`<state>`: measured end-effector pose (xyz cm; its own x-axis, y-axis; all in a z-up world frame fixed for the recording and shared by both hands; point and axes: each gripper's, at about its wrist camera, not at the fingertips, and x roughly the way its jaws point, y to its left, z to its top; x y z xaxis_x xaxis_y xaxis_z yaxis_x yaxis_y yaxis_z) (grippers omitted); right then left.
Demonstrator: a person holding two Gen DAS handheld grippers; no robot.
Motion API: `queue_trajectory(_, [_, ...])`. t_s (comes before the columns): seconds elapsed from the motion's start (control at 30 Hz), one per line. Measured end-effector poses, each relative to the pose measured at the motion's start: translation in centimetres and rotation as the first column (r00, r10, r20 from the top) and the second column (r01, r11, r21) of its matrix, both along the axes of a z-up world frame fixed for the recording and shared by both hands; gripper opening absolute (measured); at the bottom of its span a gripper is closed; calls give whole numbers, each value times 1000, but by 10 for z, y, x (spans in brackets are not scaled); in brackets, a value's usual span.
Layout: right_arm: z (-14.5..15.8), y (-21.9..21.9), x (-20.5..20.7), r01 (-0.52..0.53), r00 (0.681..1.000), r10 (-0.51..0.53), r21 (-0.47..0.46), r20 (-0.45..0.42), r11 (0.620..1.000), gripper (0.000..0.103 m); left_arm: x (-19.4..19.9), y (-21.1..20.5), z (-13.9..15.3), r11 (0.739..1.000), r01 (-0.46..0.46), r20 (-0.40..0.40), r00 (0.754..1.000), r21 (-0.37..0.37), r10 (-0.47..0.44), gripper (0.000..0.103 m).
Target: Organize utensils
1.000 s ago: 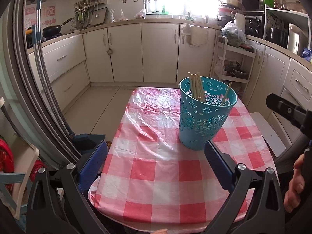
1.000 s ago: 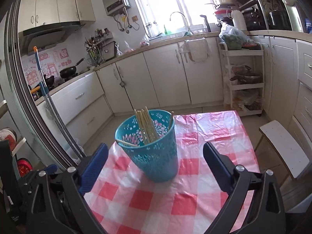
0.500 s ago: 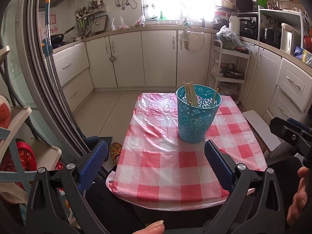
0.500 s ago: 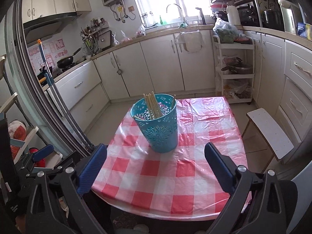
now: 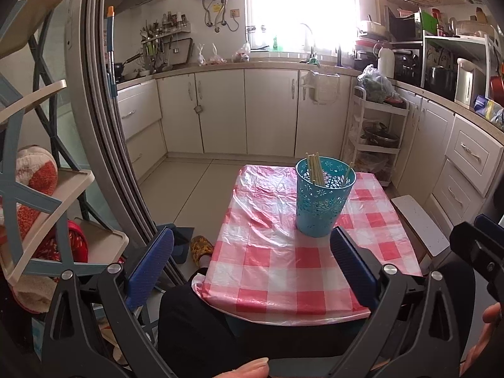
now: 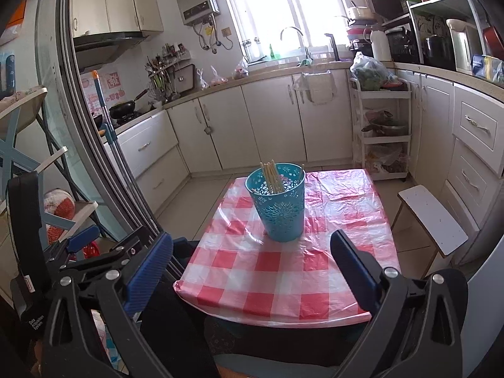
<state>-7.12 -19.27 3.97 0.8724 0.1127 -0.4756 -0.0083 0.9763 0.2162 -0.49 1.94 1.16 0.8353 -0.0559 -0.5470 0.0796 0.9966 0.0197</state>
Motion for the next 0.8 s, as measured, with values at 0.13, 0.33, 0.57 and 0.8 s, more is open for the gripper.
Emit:
queue_trajectory(0.13, [3, 6, -14, 0, 999, 1, -10, 40, 1000, 96, -11, 1, 7, 1000, 1, 10, 1000, -9, -1, 96])
queue_trajectory(0.33, [8, 11, -26, -2, 998, 4, -31, 66, 1000, 96, -24, 2, 14, 1000, 3, 32, 999, -13, -3, 96])
queue_trajectory(0.57, [13, 15, -35, -8, 995, 12, -48, 95, 999, 96, -31, 3, 19, 1000, 1, 51, 999, -18, 0, 96])
queue_trajectory(0.8, [15, 17, -36, -8, 994, 14, -51, 106, 999, 96, -33, 6, 21, 1000, -7, 58, 998, -25, 8, 96])
